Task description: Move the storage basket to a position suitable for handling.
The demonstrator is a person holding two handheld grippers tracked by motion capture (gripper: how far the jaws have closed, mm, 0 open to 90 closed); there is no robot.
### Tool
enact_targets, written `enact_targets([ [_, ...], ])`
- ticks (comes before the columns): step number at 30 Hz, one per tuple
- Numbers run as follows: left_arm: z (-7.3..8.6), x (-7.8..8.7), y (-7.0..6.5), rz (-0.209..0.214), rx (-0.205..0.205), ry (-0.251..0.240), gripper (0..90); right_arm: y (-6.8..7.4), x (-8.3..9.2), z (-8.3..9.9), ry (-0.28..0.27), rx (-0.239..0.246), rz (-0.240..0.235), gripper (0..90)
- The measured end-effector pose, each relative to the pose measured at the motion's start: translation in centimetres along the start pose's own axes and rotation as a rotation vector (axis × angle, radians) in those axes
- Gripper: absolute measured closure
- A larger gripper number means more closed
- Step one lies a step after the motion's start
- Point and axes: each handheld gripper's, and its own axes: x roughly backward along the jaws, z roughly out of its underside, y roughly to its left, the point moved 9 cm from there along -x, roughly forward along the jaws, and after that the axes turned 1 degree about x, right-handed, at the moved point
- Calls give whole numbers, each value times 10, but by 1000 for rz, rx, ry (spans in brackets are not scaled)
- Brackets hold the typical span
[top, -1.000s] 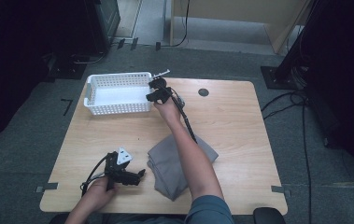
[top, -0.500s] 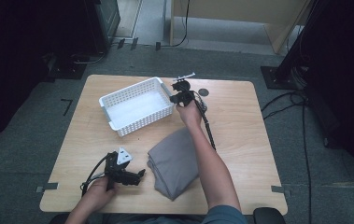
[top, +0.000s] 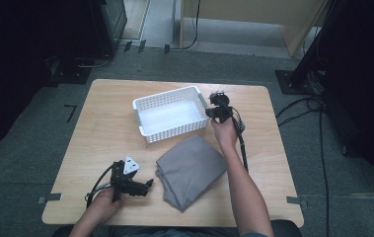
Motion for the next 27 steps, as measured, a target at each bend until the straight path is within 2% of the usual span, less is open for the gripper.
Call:
enact_targets([
  [4,0,0,0,0,-1,0,0,-14,10,9,-4,-27,23,798],
  [6,0,0,0,0,-2,1,0,-18,14,13,-10,-35,19,793],
  [10,0,0,0,0,-1,1,0,-21,15,19,1,-35,7,687],
  [12,0,0,0,0,-1,1,0,-21,19,21,-15,-29,-10,681],
  [16,0,0,0,0,-1,1,0,-21,37,23,-63,-38,-50,664],
  [19,0,0,0,0,-1,1,0,-15,51,24,-93,-18,-74,696],
  [22,0,0,0,0,-1,1,0,-4,67,29,-113,6,-111,790],
  [24,0,0,0,0,-1,1,0,7,72,33,-110,37,-138,831],
  [25,0,0,0,0,-1,1,0,7,72,33,-110,37,-138,831],
  [26,0,0,0,0,-1,1,0,18,73,38,-106,57,-177,848],
  [27,0,0,0,0,-1,1,0,24,73,40,-106,65,-198,851],
])
